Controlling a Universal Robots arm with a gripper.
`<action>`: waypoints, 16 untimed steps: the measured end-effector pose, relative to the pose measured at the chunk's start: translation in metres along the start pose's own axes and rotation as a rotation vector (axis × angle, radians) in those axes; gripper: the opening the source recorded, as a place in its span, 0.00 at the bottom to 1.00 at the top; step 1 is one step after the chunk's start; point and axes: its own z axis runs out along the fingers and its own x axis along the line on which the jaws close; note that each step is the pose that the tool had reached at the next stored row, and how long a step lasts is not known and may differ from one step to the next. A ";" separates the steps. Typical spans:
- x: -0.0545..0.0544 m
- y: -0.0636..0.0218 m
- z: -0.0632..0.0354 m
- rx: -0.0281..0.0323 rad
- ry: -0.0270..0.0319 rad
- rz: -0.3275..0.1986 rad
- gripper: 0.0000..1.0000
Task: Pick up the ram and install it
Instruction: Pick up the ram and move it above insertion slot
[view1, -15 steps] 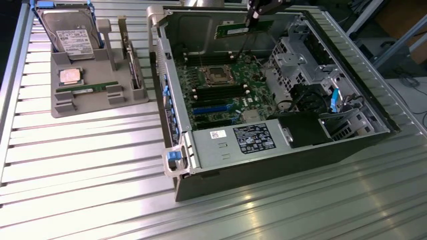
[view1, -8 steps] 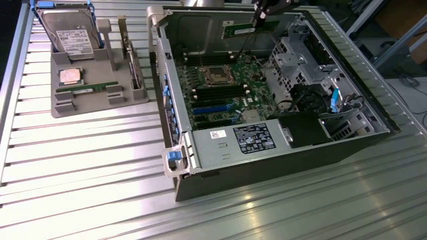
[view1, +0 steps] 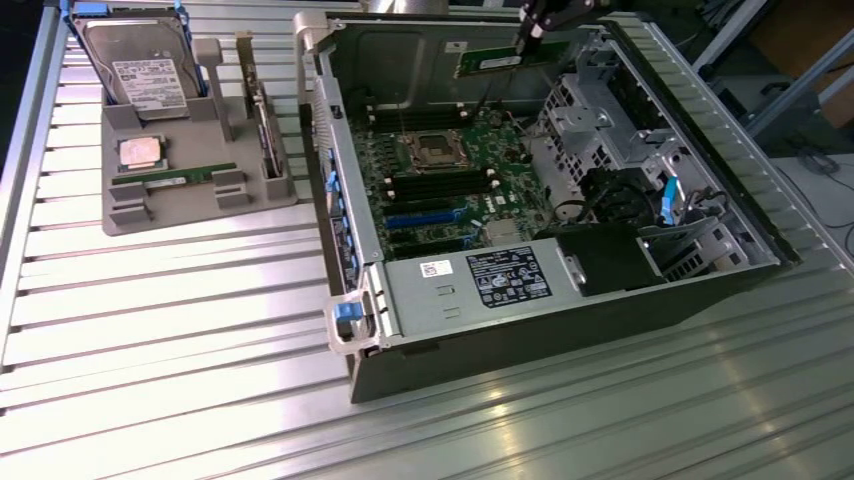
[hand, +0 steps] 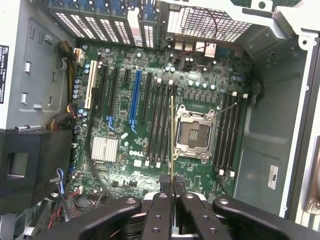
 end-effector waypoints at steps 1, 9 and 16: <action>0.000 -0.0018 -0.0001 -0.0001 0.0003 0.000 0.12; 0.002 -0.0163 -0.0006 -0.0005 0.0033 0.000 0.12; 0.003 -0.0225 -0.0008 -0.0006 0.0040 0.000 0.12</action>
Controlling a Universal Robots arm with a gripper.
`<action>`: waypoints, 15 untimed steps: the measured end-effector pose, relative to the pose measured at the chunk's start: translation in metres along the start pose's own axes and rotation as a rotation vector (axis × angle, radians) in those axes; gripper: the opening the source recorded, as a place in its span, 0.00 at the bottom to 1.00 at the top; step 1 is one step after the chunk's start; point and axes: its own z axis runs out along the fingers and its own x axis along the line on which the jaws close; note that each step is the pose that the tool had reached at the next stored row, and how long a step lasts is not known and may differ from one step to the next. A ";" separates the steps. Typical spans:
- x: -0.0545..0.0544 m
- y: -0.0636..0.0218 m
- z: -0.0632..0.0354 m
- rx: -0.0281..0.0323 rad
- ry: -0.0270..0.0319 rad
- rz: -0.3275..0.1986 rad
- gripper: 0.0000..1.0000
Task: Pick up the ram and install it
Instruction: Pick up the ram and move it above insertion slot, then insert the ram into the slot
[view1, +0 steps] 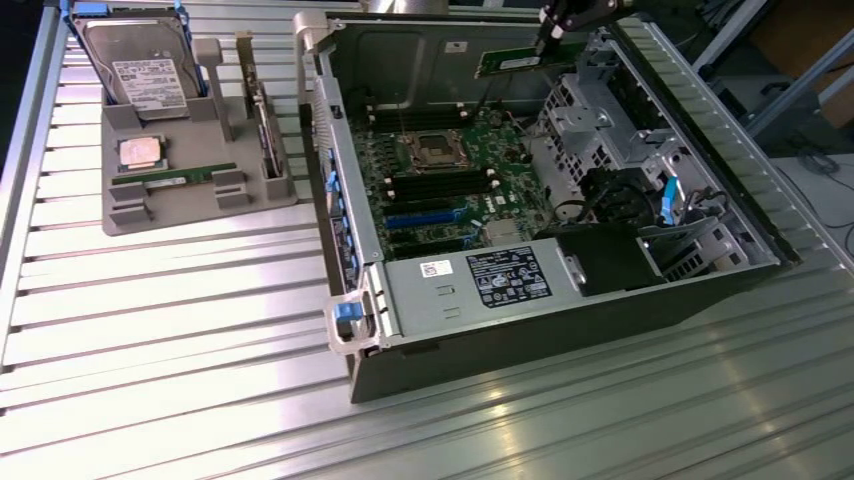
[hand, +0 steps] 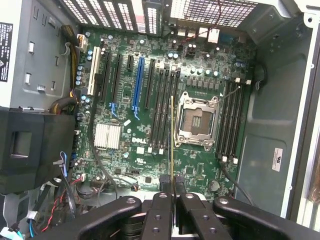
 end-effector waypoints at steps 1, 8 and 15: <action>0.000 0.0000 0.0000 0.0000 0.0000 0.000 0.12; -0.001 0.0047 0.0020 0.0002 -0.0007 0.018 0.12; -0.003 0.0185 0.0060 0.0001 -0.0008 0.020 0.12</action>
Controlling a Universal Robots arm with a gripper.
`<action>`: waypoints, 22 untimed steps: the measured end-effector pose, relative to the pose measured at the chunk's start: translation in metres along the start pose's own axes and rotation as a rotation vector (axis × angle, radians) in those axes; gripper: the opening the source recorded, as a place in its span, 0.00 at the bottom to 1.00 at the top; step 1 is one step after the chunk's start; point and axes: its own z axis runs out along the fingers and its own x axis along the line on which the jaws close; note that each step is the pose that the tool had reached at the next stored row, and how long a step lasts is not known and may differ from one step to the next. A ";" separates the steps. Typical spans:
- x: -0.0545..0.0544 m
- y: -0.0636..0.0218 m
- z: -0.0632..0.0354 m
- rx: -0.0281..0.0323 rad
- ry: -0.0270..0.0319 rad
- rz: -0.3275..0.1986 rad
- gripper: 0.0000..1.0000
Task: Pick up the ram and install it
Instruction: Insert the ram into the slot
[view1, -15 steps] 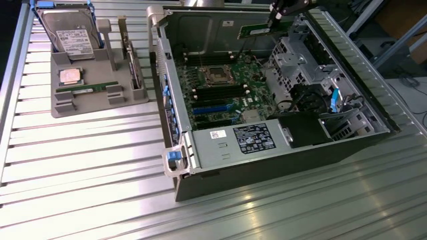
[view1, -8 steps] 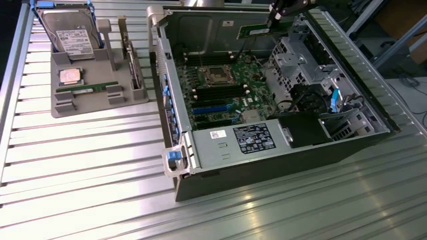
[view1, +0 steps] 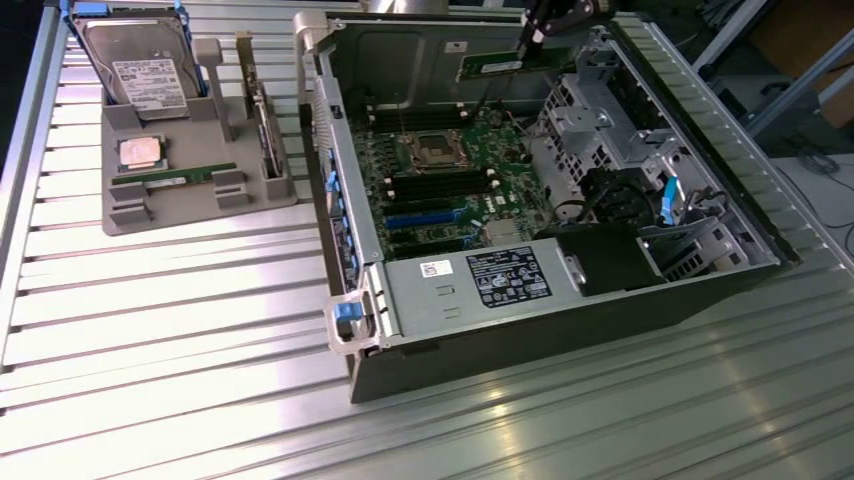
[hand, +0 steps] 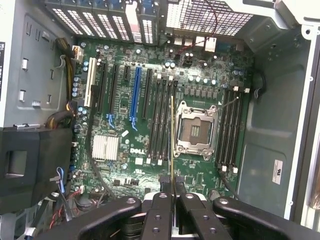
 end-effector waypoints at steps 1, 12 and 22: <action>0.000 0.0009 0.0004 0.0000 0.0000 0.000 0.12; 0.000 0.0036 0.0067 0.0000 0.0000 0.000 0.12; 0.000 0.0032 0.0155 0.0000 0.0000 0.000 0.12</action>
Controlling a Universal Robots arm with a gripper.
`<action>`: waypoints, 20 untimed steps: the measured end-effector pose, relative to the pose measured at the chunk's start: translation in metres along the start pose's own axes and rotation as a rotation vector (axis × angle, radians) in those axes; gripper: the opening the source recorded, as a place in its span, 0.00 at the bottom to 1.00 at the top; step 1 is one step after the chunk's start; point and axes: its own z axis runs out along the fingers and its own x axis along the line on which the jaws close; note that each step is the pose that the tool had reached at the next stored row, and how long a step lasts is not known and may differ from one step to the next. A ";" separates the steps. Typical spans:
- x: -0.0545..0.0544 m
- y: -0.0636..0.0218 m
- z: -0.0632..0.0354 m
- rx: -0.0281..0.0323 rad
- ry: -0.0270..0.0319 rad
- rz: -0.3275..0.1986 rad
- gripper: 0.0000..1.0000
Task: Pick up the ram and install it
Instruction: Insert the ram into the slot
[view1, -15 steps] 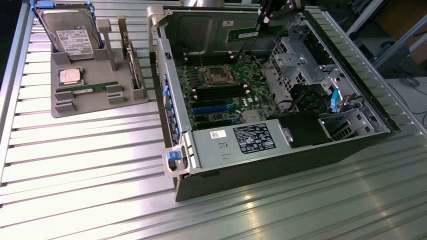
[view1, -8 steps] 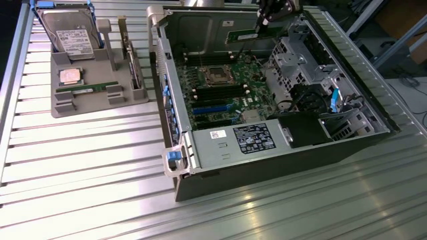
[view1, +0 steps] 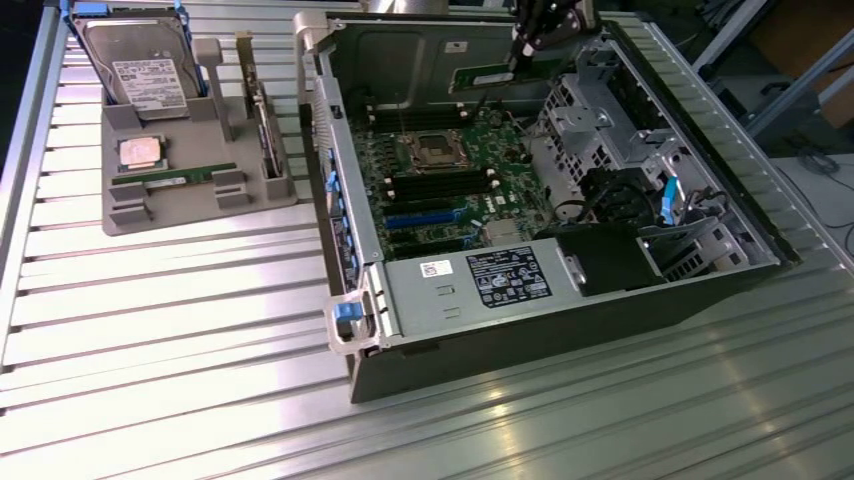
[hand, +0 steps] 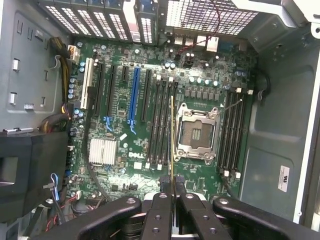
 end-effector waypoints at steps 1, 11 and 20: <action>0.000 -0.0001 0.0012 0.0000 0.0000 0.000 0.12; 0.000 -0.0003 0.0068 0.0000 0.0000 0.000 0.12; 0.000 -0.0005 0.0121 0.0000 0.0000 0.000 0.12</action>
